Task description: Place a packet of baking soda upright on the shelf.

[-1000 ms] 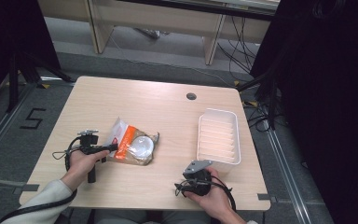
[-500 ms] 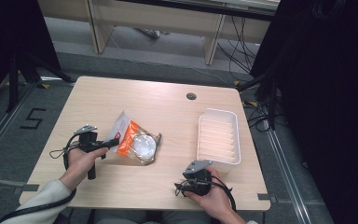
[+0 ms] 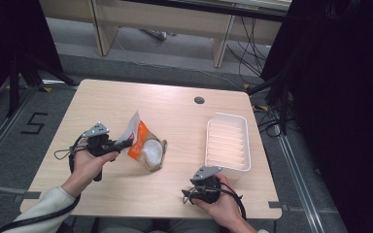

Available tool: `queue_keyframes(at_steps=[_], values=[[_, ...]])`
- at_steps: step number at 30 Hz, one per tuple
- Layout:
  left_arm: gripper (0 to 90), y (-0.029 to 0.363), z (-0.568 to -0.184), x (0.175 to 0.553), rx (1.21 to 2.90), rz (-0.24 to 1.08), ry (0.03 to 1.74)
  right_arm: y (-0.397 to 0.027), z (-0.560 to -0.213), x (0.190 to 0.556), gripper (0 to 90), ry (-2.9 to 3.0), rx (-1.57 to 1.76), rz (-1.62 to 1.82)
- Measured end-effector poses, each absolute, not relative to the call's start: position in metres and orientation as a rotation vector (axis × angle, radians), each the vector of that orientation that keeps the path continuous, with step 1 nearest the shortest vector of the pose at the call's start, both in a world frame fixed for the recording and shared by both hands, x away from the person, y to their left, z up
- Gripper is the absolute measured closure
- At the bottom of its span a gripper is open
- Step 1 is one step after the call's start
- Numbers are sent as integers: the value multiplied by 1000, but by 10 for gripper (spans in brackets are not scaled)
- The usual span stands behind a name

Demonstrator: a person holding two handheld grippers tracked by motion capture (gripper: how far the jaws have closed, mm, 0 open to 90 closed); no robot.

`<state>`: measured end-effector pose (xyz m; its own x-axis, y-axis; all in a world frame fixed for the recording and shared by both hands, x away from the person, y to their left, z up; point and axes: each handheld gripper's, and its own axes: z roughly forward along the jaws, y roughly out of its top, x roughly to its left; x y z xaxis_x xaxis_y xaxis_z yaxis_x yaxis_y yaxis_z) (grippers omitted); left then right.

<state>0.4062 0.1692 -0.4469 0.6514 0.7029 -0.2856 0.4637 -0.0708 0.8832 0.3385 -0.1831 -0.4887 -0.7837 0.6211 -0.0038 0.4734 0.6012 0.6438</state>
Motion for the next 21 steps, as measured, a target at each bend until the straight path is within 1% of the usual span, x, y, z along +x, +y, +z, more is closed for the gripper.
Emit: queue_keyframes(at_steps=[13,21], values=[[896,150,-420,397,1834,337,777,-183,-483,338,489,2582,879,979],[896,142,-401,383,1906,355,652,-182,-456,340,466,2569,753,993]])
